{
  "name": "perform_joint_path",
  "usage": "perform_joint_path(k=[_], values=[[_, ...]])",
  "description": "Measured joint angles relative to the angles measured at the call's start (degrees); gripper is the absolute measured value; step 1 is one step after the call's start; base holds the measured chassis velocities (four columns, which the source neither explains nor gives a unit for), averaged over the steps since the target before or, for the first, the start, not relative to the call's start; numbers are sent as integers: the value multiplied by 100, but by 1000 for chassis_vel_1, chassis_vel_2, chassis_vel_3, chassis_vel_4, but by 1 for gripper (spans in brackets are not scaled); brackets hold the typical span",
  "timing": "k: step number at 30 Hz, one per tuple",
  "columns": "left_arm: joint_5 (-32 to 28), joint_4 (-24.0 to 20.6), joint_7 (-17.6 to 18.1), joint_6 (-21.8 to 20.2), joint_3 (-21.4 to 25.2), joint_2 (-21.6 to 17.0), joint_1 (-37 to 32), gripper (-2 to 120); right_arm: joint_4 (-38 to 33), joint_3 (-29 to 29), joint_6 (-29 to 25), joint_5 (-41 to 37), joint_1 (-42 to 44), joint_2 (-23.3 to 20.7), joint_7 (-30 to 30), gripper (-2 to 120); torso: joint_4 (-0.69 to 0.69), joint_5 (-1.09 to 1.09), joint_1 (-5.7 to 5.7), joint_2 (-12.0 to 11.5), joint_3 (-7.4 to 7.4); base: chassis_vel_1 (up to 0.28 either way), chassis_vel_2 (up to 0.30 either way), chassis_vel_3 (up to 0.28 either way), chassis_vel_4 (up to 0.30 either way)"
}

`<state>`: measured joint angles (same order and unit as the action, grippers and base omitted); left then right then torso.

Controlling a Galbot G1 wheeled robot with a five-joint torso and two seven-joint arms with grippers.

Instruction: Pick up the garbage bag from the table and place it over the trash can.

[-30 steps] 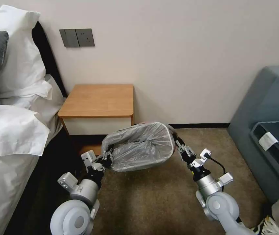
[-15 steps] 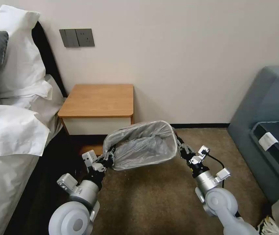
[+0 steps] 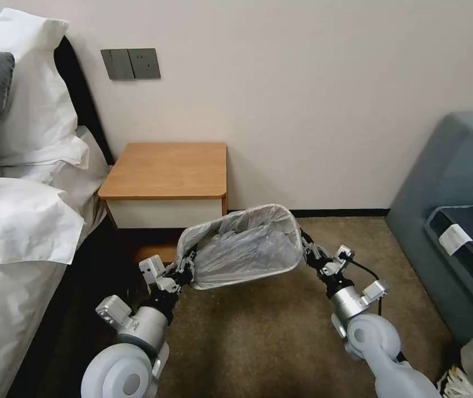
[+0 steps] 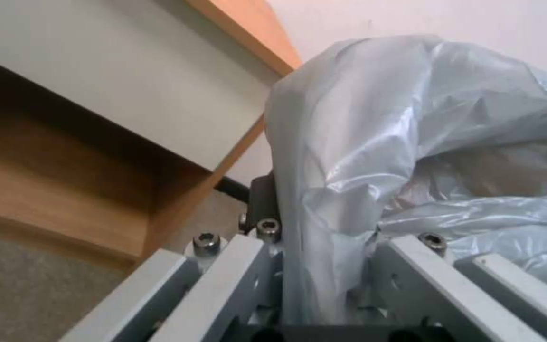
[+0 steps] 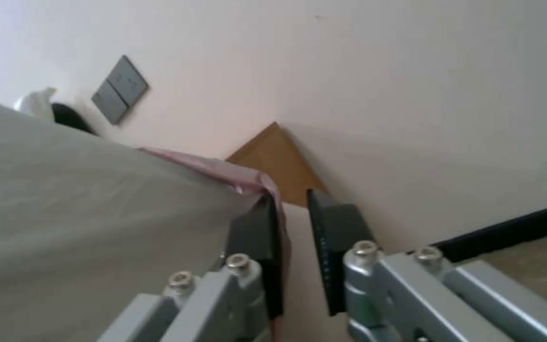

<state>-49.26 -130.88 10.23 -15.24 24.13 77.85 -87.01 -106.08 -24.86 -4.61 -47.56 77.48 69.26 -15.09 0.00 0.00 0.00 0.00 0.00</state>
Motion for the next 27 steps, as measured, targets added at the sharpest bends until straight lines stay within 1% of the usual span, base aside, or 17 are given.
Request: perform_joint_path(k=[1,2,4,5,7,8,10,12,13,14,17,18,20,21,22,24,27], values=[[19,16,68,-33,16,10,23,3,-129,-105,-15,181,164,42,49,23,0,0,0,0,0,0,0,0,0],[19,16,68,-33,16,10,23,3,-129,-105,-15,181,164,42,49,23,0,0,0,0,0,0,0,0,0],[75,58,205,-110,32,21,57,3,-325,-316,-77,397,414,120,58,33,0,0,0,0,0,0,0,0,0],[75,58,205,-110,32,21,57,3,-325,-316,-77,397,414,120,58,33,0,0,0,0,0,0,0,0,0],[178,93,408,-213,42,41,84,3,-612,-522,-160,413,708,188,-153,44,0,0,0,0,0,0,0,0,0],[178,93,408,-213,42,41,84,3,-612,-522,-160,413,708,188,-153,44,0,0,0,0,0,0,0,0,0],[400,99,591,-395,29,66,84,3,-982,-601,-310,321,988,236,-509,56,-1,1,0,0,0,0,0,0,0],[520,98,630,-457,18,68,64,3,-1084,-601,-373,353,1033,237,-589,59,-2,0,0,0,0,0,0,0,0],[804,88,666,-581,-12,59,19,3,-1311,-553,-540,669,1077,197,-707,67,0,-1,0,0,-1,0,0,0,0],[804,88,666,-581,-12,59,19,3,-1311,-553,-540,669,1077,197,-707,67,0,-1,0,0,-1,0,0,0,0],[1547,108,614,-776,-112,-32,50,3,-1794,-286,-794,2294,925,-220,-811,80,0,1,0,0,-1,0,0,0,0],[1547,108,614,-776,-112,-32,50,3,-1794,-286,-794,2294,925,-220,-811,80,0,1,0,0,-1,0,0,0,0],[1858,171,558,-815,-169,-83,120,3,-2004,-72,-682,3047,737,-569,-776,77,0,1,0,0,0,0,0,0,0],[2092,258,483,-829,-226,-127,211,3,-2155,167,-407,3434,592,-958,-633,71,1,1,0,0,0,0,0,0,0],[2092,258,483,-829,-226,-127,211,3,-2155,167,-407,3434,592,-958,-633,71,1,1,0,0,0,0,0,0,0],[2362,366,377,-829,-295,-166,280,3,-2267,781,219,3591,258,-1618,-241,61,-1,0,0,0,0,0,0,0,0],[2395,379,361,-829,-304,-168,284,3,-2270,869,310,3591,200,-1695,-195,61,-1,0,0,0,0,0,0,0,0]])
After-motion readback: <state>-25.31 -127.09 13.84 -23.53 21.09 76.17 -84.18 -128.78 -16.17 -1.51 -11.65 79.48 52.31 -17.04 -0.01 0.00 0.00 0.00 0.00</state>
